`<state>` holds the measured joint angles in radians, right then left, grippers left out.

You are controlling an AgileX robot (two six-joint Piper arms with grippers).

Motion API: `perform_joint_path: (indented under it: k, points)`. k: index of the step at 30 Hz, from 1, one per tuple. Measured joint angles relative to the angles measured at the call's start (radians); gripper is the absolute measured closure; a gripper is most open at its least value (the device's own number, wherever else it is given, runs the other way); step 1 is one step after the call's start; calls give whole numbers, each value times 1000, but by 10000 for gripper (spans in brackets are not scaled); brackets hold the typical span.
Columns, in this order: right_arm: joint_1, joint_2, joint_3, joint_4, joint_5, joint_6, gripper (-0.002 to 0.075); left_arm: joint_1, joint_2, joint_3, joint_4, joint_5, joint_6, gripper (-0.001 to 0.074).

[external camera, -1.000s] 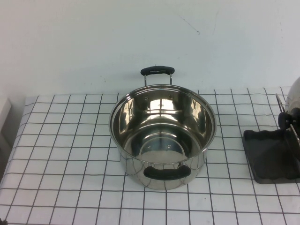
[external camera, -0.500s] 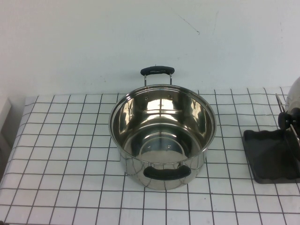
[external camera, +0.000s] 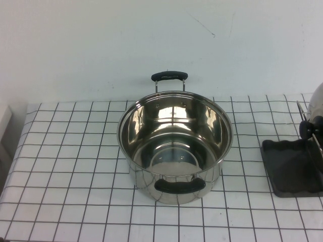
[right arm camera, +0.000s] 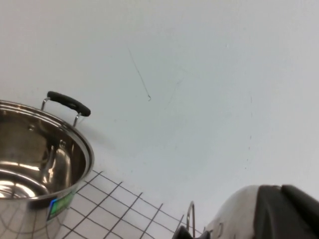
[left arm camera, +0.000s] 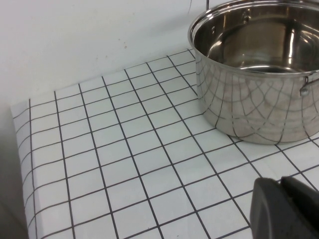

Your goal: Put pot lid on rack

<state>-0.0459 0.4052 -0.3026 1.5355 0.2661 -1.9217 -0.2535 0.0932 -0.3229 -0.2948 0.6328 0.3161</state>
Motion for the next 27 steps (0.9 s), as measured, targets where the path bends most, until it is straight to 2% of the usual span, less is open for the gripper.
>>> perform_joint_path:
  k: [3, 5, 6, 11, 13, 16, 20, 27]
  points:
    - [0, -23, 8, -9, -16, -7, 727, 0, 0, 0, 0, 0, 0, 736]
    - [0, -55, 19, -136, -20, 121, 727, 0, 0, 0, 0, 2, 0, 736]
    - [0, -75, 24, -231, -21, 226, 727, 0, 0, 0, 0, 2, 0, 736]
    - [0, -189, 103, -1054, 46, 1122, 727, 0, 0, 0, 0, 2, 0, 736]
    - [0, -253, 148, -1305, 44, 1384, 727, 0, 0, 0, 0, 2, 0, 736]
    - [0, -339, 205, -1516, 23, 1633, 727, 0, 0, 0, 0, 2, 0, 736]
    - [0, -412, 289, -1608, 14, 1786, 727, 0, 0, 0, 0, 2, 0, 736]
    - [2, -417, 329, -1602, 33, 1802, 727, 0, 0, 1, 0, 2, -2, 736]
